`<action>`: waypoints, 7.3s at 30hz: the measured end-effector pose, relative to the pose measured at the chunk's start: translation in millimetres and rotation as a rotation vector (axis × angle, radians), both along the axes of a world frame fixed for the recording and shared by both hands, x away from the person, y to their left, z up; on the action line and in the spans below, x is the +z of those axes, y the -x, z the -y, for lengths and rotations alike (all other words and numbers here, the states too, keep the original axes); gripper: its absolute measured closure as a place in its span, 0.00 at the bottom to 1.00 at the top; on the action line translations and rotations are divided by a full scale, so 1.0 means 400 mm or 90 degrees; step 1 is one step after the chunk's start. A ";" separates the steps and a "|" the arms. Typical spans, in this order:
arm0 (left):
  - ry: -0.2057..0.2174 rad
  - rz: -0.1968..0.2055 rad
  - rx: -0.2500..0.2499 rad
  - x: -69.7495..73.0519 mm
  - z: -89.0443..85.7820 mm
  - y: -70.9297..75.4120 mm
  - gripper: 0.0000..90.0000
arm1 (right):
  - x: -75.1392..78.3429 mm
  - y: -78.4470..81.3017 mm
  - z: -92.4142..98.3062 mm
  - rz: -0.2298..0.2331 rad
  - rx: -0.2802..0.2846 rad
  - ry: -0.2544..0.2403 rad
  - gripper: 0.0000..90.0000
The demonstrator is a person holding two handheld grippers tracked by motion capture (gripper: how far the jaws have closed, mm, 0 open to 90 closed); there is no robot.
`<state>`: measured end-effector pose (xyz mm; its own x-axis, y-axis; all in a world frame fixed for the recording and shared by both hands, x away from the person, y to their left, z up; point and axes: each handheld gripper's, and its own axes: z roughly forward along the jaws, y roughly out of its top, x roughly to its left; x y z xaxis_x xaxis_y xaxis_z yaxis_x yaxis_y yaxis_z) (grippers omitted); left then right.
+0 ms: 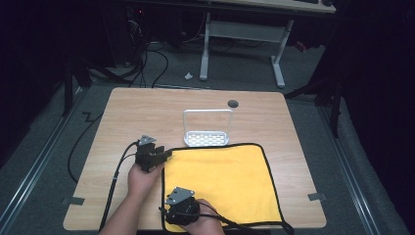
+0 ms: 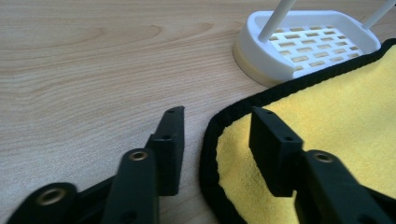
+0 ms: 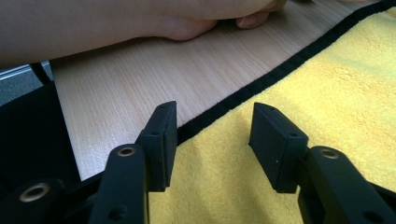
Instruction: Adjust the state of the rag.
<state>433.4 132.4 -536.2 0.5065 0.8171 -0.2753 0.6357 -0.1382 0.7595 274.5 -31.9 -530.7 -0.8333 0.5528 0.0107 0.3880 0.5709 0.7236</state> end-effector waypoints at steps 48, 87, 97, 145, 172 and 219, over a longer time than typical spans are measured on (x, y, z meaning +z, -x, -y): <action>0.119 0.024 0.015 0.062 -0.073 0.014 0.97 | 0.106 0.022 -0.007 0.096 -0.002 -0.042 0.92; 0.080 0.064 0.046 0.180 -0.036 0.041 0.97 | 0.192 0.035 0.033 0.143 -0.011 -0.070 0.92; 0.074 0.075 0.019 0.197 0.082 0.040 0.97 | 0.181 0.046 0.161 0.139 -0.062 -0.063 0.92; 0.036 0.034 -0.098 0.105 0.247 0.170 0.71 | 0.065 0.034 0.477 0.077 -0.243 -0.034 0.64; -0.022 -0.020 -0.216 0.013 0.145 0.358 0.85 | 0.020 -0.059 0.439 -0.001 -0.222 0.022 0.89; 0.037 -0.053 -0.053 -0.003 0.157 0.067 0.87 | 0.005 -0.229 0.422 -0.011 -0.360 -0.007 0.55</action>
